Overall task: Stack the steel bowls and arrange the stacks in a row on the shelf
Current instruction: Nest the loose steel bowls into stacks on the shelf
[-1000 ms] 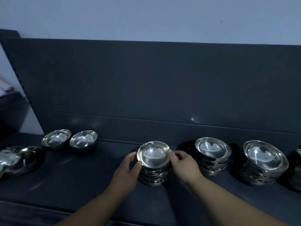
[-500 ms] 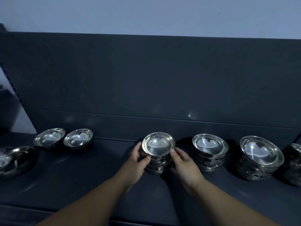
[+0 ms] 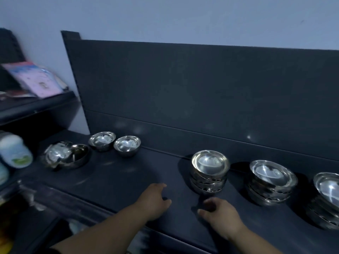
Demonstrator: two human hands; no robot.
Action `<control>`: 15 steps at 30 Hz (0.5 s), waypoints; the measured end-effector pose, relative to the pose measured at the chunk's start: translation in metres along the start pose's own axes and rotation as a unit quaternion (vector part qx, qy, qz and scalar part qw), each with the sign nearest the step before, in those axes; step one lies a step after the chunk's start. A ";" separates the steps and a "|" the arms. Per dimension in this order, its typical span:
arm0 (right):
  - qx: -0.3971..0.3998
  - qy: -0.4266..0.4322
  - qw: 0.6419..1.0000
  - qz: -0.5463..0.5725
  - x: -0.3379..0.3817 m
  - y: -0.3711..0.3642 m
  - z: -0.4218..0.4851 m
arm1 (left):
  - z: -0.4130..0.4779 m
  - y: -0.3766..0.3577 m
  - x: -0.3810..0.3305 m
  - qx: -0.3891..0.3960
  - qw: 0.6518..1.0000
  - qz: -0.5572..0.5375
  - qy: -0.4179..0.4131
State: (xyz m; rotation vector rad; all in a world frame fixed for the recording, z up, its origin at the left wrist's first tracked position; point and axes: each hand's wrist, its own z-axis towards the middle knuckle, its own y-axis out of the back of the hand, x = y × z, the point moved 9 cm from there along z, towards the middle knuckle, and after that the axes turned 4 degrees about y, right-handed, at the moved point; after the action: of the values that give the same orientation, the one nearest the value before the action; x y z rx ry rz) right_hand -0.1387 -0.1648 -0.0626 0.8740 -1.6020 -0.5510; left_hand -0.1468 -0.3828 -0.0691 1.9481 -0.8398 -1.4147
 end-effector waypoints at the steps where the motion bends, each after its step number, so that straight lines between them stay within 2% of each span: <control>1: 0.007 0.014 1.000 -0.022 0.010 -0.005 0.000 | -0.001 0.008 0.007 -0.013 1.000 0.011 -0.003; 7: 0.034 0.069 0.996 -0.052 0.075 -0.038 0.014 | -0.004 0.064 0.053 -0.086 0.995 0.035 -0.021; 15: 0.032 0.090 0.995 -0.035 0.177 -0.096 0.049 | -0.002 0.171 0.133 -0.193 0.980 0.011 -0.052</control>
State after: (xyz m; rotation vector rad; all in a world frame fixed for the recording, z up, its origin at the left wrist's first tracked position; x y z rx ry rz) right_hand -0.1719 -0.3678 -0.0371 1.0015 -1.4363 -0.4588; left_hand -0.1390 -0.5935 -0.0171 1.5785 -0.5757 -1.5463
